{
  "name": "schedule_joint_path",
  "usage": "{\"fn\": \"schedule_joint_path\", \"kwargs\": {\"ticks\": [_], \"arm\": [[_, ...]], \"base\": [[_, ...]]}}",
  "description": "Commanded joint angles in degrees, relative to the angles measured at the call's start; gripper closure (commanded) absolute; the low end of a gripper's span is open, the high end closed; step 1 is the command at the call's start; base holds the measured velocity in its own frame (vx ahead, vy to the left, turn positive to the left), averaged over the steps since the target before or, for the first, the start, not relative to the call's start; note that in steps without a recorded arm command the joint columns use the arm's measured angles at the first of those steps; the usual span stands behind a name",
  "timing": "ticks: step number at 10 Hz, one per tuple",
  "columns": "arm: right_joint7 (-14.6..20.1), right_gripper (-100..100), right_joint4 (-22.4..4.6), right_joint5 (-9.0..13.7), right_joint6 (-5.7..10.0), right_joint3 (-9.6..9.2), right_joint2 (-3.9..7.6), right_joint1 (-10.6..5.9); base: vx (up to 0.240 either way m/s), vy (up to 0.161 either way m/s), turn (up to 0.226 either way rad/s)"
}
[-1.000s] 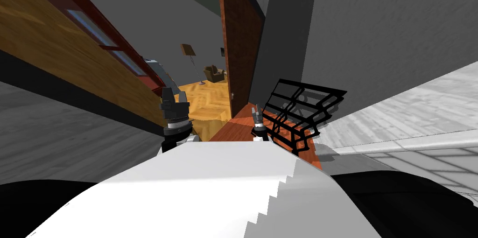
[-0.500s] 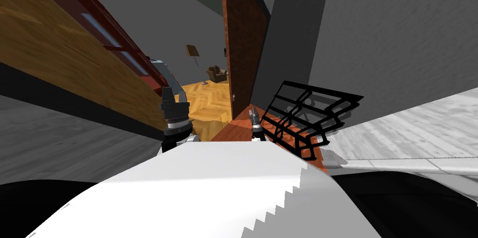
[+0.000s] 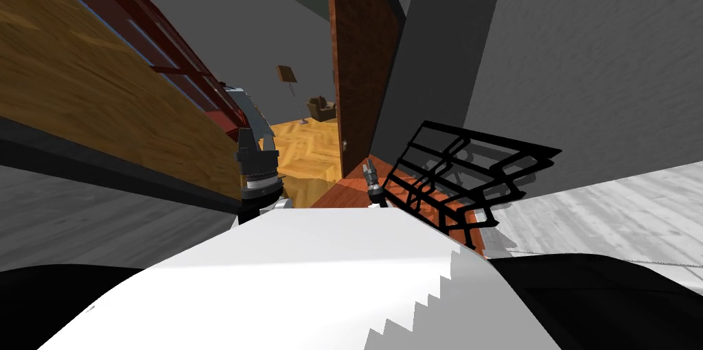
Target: Push the door open
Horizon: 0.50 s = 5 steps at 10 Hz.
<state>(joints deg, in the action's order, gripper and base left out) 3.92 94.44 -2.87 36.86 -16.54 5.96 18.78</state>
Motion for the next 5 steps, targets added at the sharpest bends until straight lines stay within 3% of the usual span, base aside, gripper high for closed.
{"fn": "schedule_joint_path", "kwargs": {"ticks": [1, 5], "arm": [[-0.06, -100, -2.20, -0.17, 0.37, -1.15, 0.04, -0.44], [0.05, -100, -6.87, -0.32, 1.03, -3.01, 0.28, -1.85]], "base": [[0.122, -0.062, 0.127], [0.121, -0.045, 0.087]]}}
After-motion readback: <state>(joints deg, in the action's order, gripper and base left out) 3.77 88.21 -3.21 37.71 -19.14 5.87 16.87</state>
